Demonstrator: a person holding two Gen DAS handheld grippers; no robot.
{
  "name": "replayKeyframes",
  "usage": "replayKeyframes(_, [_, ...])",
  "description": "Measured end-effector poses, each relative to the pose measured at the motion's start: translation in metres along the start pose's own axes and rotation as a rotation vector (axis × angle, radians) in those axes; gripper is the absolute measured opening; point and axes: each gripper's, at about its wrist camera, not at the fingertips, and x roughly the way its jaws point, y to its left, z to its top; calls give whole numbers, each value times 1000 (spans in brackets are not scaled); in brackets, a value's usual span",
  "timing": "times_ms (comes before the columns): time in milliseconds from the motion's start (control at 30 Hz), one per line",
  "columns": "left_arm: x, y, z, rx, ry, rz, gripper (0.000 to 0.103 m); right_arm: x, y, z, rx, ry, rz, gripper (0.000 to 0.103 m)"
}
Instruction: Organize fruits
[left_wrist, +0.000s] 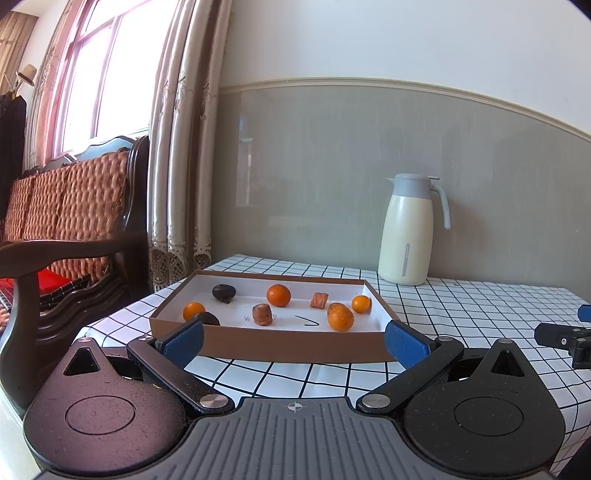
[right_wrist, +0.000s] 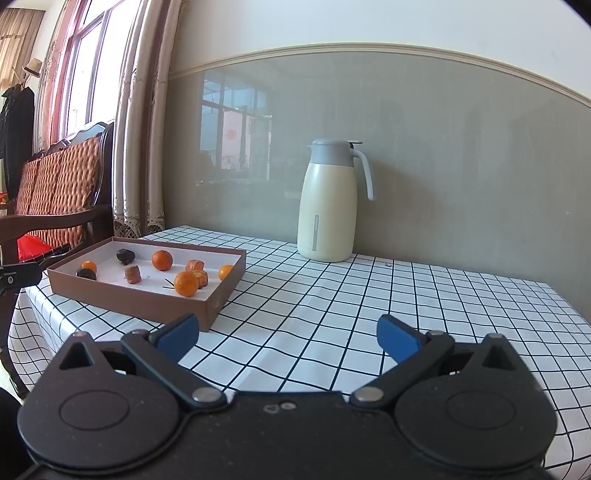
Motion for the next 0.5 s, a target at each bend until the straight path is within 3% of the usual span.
replayKeyframes(500, [-1,-1,0,2,-14,4,103,0,0,0,-1,-1,0,97])
